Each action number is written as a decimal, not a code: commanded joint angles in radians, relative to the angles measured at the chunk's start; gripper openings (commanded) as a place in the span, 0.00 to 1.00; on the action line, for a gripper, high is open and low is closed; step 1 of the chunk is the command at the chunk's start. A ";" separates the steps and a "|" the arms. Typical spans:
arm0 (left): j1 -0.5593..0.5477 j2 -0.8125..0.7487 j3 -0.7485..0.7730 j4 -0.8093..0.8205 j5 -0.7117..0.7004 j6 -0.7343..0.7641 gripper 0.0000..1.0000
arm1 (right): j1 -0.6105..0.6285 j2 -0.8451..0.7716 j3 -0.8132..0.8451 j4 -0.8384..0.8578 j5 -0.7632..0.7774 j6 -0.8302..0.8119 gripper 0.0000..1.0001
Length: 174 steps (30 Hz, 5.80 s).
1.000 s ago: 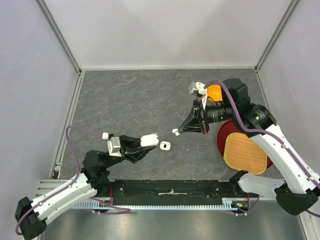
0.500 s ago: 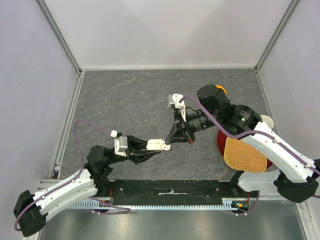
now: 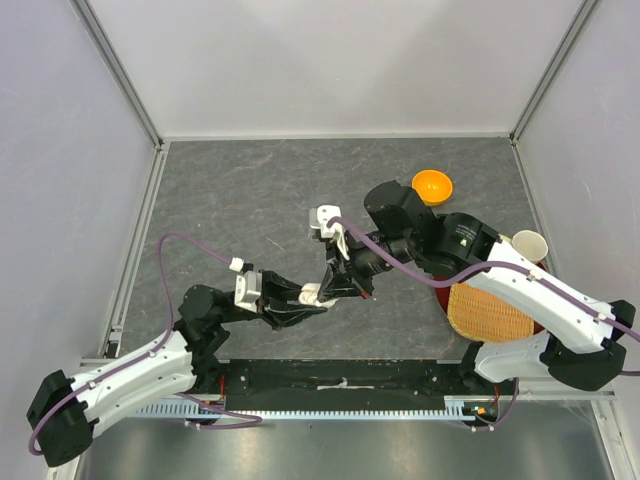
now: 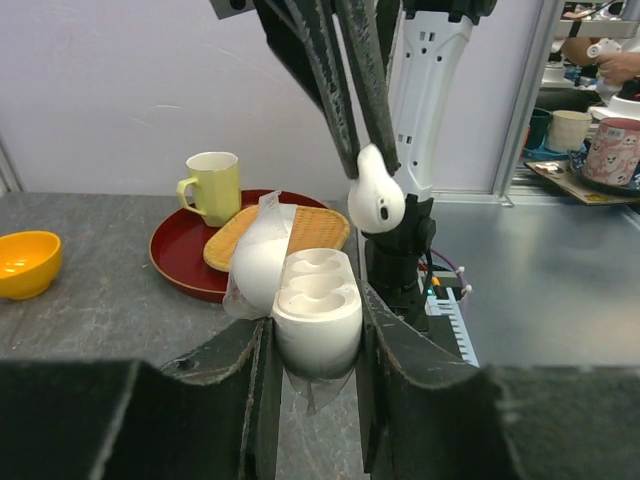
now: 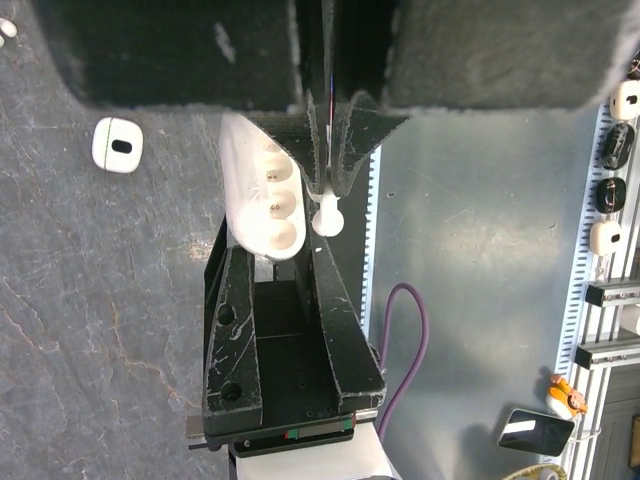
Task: Insert the wireless bluetooth earbuds into the charging case
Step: Place the earbud in the charging case, then pick up the earbud from the center of the board.
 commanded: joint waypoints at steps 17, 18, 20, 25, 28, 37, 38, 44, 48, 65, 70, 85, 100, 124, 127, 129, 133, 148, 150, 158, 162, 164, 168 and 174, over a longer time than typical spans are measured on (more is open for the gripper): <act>-0.003 0.027 0.072 0.069 0.117 -0.059 0.02 | 0.061 0.058 0.099 -0.082 0.148 -0.058 0.00; -0.001 0.029 0.072 0.067 0.117 -0.059 0.02 | 0.064 0.063 0.102 -0.090 0.153 -0.058 0.00; -0.001 0.032 0.075 0.069 0.114 -0.059 0.02 | 0.076 0.072 0.103 -0.090 0.156 -0.057 0.00; -0.001 0.041 0.080 0.073 0.112 -0.057 0.02 | 0.100 0.086 0.100 -0.084 0.187 -0.046 0.00; -0.003 0.040 0.080 0.076 0.109 -0.057 0.02 | 0.106 0.092 0.095 -0.091 0.214 -0.043 0.00; -0.001 0.004 0.057 0.080 0.048 -0.039 0.02 | 0.110 0.087 0.109 -0.097 0.245 -0.047 0.25; -0.003 0.003 0.057 0.081 0.045 -0.037 0.02 | 0.110 0.084 0.112 -0.093 0.250 -0.046 0.29; -0.001 -0.002 0.051 0.078 0.036 -0.034 0.02 | 0.109 0.066 0.119 -0.061 0.279 -0.040 0.38; -0.001 -0.006 0.049 0.073 0.036 -0.034 0.02 | 0.110 0.047 0.123 -0.029 0.325 -0.023 0.41; -0.003 -0.054 0.026 0.037 -0.029 -0.008 0.02 | 0.110 -0.198 -0.027 0.225 0.522 0.049 0.78; -0.001 -0.065 0.023 0.032 -0.038 -0.008 0.02 | 0.107 -0.232 -0.061 0.242 0.725 0.114 0.88; -0.003 -0.092 0.020 0.018 -0.065 -0.005 0.02 | 0.037 -0.253 -0.133 0.234 0.554 0.180 0.96; -0.003 -0.129 0.008 0.018 -0.131 0.016 0.02 | 0.037 -0.161 -0.156 0.257 0.289 0.186 0.91; -0.001 -0.124 -0.006 0.135 -0.029 0.002 0.02 | 0.035 -0.131 -0.165 0.297 0.421 0.203 0.78; -0.003 -0.127 -0.012 0.123 -0.052 0.002 0.02 | 0.035 -0.140 -0.162 0.301 0.405 0.200 0.79; -0.001 -0.131 -0.015 0.118 -0.062 0.004 0.02 | 0.035 -0.154 -0.164 0.307 0.394 0.198 0.81; -0.001 -0.138 -0.021 0.112 -0.085 0.007 0.02 | 0.035 -0.180 -0.164 0.321 0.380 0.192 0.84; -0.001 -0.161 -0.021 0.080 -0.095 0.015 0.02 | -0.087 -0.276 -0.222 0.334 0.541 0.235 0.83; -0.001 -0.172 -0.021 0.072 -0.101 0.018 0.02 | -0.182 -0.287 -0.240 0.331 0.514 0.246 0.81; -0.001 -0.219 -0.021 0.020 -0.104 0.029 0.02 | -0.466 -0.209 -0.369 0.341 0.316 0.301 0.73; -0.001 -0.241 -0.021 0.003 -0.105 0.033 0.02 | -0.612 -0.106 -0.455 0.390 0.256 0.360 0.70; -0.001 -0.249 -0.021 -0.015 -0.107 0.035 0.02 | -0.640 -0.025 -0.466 0.389 0.263 0.403 0.74; -0.001 -0.281 -0.026 -0.042 -0.113 0.044 0.02 | -0.644 0.053 -0.480 0.395 0.293 0.451 0.86; -0.001 -0.304 -0.020 -0.089 -0.128 0.068 0.02 | -0.646 0.066 -0.455 0.383 0.401 0.476 0.98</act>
